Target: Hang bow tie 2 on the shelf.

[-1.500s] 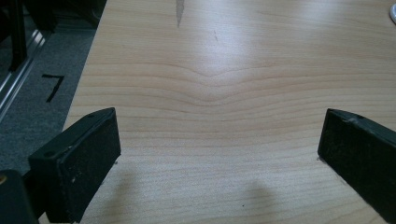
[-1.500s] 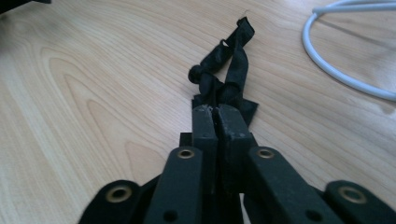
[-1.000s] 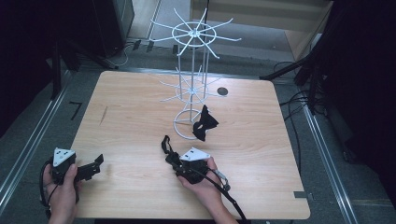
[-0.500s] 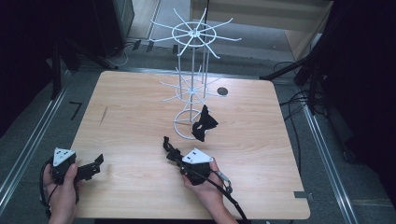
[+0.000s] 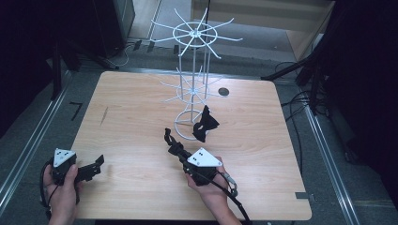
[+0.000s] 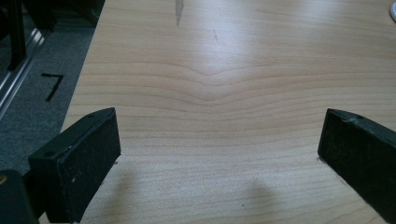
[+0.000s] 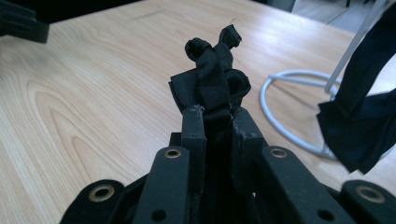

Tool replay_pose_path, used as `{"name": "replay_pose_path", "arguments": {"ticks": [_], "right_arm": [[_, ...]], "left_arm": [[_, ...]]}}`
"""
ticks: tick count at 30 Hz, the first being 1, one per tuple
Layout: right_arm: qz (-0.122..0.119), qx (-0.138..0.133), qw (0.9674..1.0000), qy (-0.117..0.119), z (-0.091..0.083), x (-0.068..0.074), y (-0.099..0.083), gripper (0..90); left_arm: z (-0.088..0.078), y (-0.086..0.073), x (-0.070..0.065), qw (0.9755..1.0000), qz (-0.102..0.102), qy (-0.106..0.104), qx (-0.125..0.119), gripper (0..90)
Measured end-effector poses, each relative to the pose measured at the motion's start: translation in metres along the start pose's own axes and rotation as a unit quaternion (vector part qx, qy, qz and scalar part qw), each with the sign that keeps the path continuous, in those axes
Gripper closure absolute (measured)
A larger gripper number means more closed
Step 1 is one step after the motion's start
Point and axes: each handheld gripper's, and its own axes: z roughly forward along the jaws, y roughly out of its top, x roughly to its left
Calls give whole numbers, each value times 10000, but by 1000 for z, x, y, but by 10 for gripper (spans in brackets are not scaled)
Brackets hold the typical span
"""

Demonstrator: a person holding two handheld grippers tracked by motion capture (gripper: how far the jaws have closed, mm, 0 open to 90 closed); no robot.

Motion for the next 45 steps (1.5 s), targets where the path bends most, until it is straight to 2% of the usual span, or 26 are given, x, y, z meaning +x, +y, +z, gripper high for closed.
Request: {"name": "replay_pose_path", "arguments": {"ticks": [2,12,19,25,35,45], "right_arm": [[-42,-149,9999,-21,-6,0,5,797],[-33,-433,9990,-69,-21,-2,18,797],[-88,-729,9972,-121,-33,-4,24,797],[-75,-872,9960,-155,-40,-6,28,796],[-198,-1257,9917,-188,-55,-5,39,796],[-208,-1459,9888,-217,-64,-4,46,796]], "left_arm": [[0,0,0,10000,-3,4,-7,0],[0,0,0,10000,0,11,-7,0],[0,0,0,10000,1,4,5,0],[0,0,0,10000,0,9,-6,0],[0,0,0,10000,8,14,1,0],[0,0,-1,10000,14,23,-2,0]]}}
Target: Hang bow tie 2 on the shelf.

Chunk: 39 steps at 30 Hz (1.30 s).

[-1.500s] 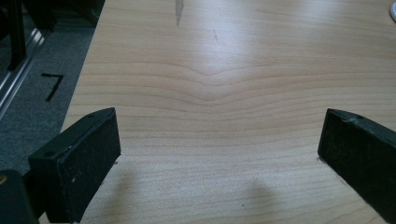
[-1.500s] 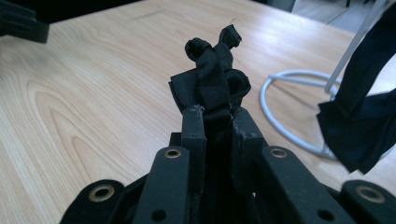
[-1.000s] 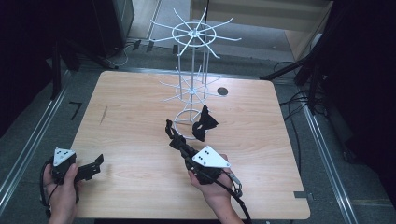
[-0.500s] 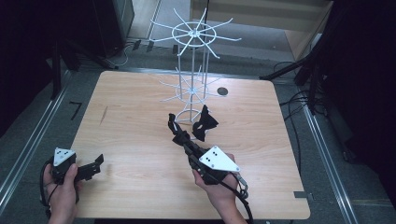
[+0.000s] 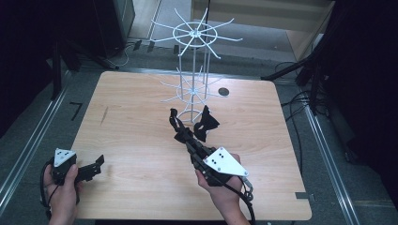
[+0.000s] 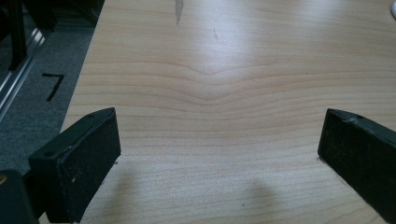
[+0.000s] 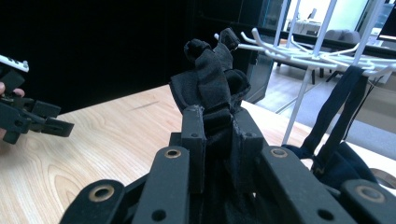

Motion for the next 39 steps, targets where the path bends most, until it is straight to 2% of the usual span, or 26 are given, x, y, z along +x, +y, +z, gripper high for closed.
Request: {"name": "replay_pose_path", "arguments": {"ticks": [8,24,39], "right_arm": [[5,-172,9998,-53,-5,-3,6,796],[65,-271,9995,-155,-8,-9,8,796],[195,-127,9992,-313,-3,-19,-1,796]], "left_arm": [[0,0,0,10000,1,0,-2,0],[0,0,0,10000,4,-3,5,0],[0,0,0,10000,2,-5,10,0]]}}
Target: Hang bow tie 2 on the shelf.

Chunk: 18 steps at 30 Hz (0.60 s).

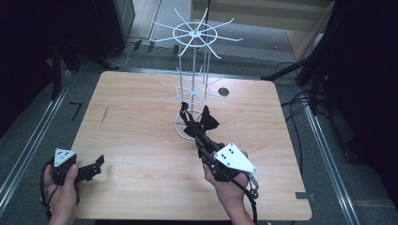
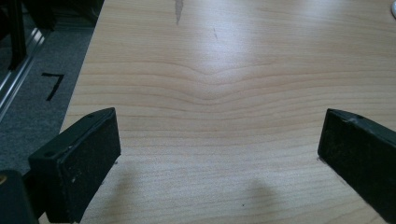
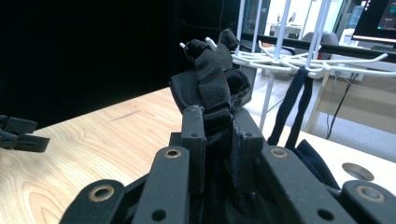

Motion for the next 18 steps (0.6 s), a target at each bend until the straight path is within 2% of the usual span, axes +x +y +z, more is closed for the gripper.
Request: {"name": "replay_pose_path", "arguments": {"ticks": [12,18], "right_arm": [[112,58,9998,-137,6,-10,-7,796],[244,160,9993,-218,10,-16,-14,796]], "left_arm": [[0,0,0,10000,1,3,-2,0],[0,0,0,10000,5,2,-2,0]]}}
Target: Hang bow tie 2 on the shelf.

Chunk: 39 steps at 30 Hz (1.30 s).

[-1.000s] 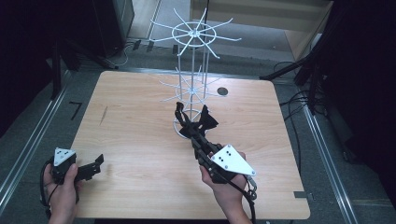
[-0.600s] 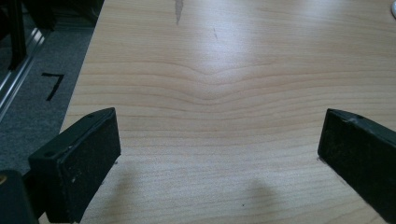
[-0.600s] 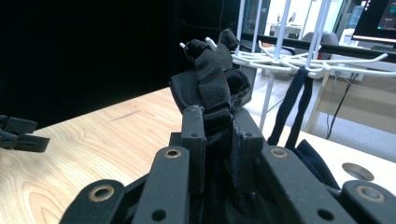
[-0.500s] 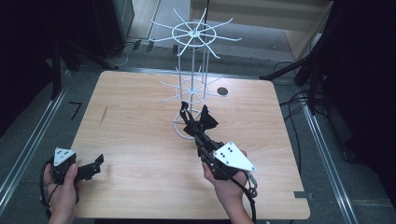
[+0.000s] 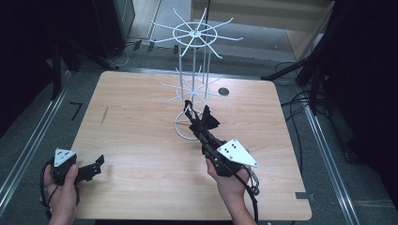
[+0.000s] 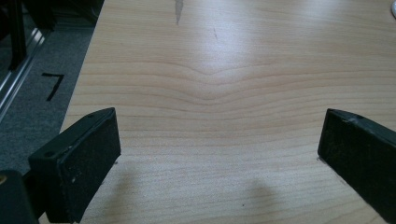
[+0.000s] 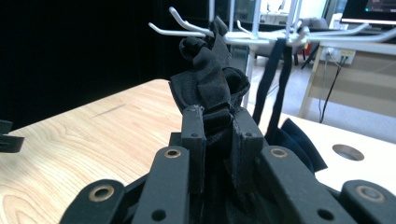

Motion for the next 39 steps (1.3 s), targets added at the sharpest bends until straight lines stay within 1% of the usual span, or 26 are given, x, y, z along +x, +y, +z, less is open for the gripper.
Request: {"name": "replay_pose_path", "arguments": {"ticks": [5,6,9,20,23,24,26,33,38,39], "right_arm": [[81,90,9999,-50,4,-4,-6,795],[109,144,9998,-97,6,-6,-9,795],[149,214,9996,-119,8,-8,-13,795],[251,486,9984,-128,19,-12,-28,790],[289,512,9982,-128,21,-13,-30,789],[344,548,9978,-148,22,-15,-33,788],[377,564,9976,-153,24,-17,-35,787],[528,611,9967,-79,27,-22,-38,773],[635,676,9957,-36,28,-25,-41,715],[635,676,9957,-36,28,-25,-41,715]], "left_arm": [[0,0,0,10000,-2,-3,5,0],[0,0,0,10000,-6,-10,3,0],[0,0,0,10000,-3,-1,0,0],[0,0,0,10000,-6,-2,-6,0],[0,0,0,10000,-7,-2,-4,0],[0,0,0,10000,-8,-2,-4,0],[0,0,0,10000,-8,-3,-2,0],[0,0,0,10000,-10,1,-4,0],[0,0,0,10000,-5,2,-6,0],[0,0,0,10000,-5,2,-6,0]]}}
